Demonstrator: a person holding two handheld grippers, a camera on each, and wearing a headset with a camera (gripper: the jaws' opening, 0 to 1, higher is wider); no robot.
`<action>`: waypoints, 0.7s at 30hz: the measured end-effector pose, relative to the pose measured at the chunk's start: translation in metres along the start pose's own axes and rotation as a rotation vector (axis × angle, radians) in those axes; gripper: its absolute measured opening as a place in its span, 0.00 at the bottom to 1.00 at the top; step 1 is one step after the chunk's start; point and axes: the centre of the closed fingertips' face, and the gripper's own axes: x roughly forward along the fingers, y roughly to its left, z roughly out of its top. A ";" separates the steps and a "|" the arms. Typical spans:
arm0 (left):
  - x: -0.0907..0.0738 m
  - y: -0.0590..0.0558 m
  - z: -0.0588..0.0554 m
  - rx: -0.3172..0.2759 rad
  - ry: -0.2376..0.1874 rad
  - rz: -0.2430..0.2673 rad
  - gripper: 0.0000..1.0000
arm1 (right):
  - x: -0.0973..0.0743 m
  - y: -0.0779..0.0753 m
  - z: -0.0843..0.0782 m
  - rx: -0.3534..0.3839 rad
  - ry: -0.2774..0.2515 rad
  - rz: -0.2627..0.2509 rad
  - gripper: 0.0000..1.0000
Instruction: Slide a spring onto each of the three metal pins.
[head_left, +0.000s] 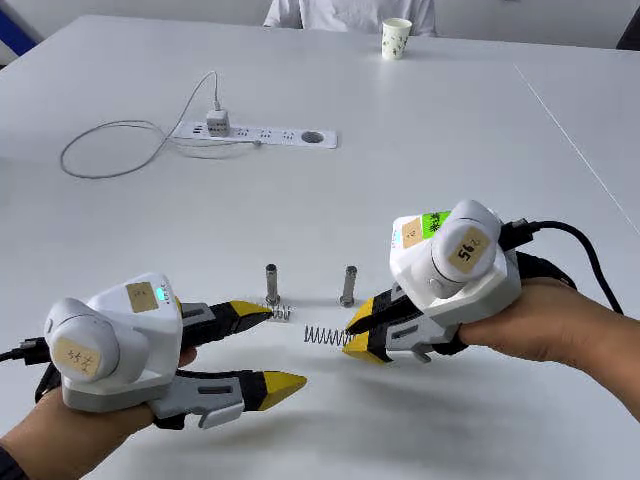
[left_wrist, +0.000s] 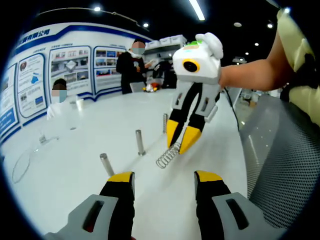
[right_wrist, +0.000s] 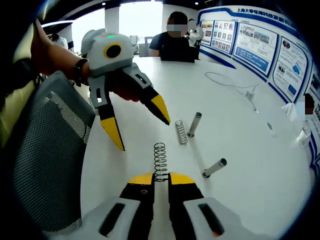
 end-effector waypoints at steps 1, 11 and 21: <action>0.000 0.000 0.000 0.001 0.000 -0.002 0.49 | 0.000 0.001 0.001 -0.002 0.000 0.004 0.11; 0.003 -0.005 0.002 0.016 -0.005 -0.024 0.43 | 0.001 0.008 0.006 -0.040 0.002 0.029 0.11; 0.004 -0.010 0.002 0.027 -0.007 -0.046 0.37 | 0.001 0.015 0.008 -0.064 0.004 0.053 0.11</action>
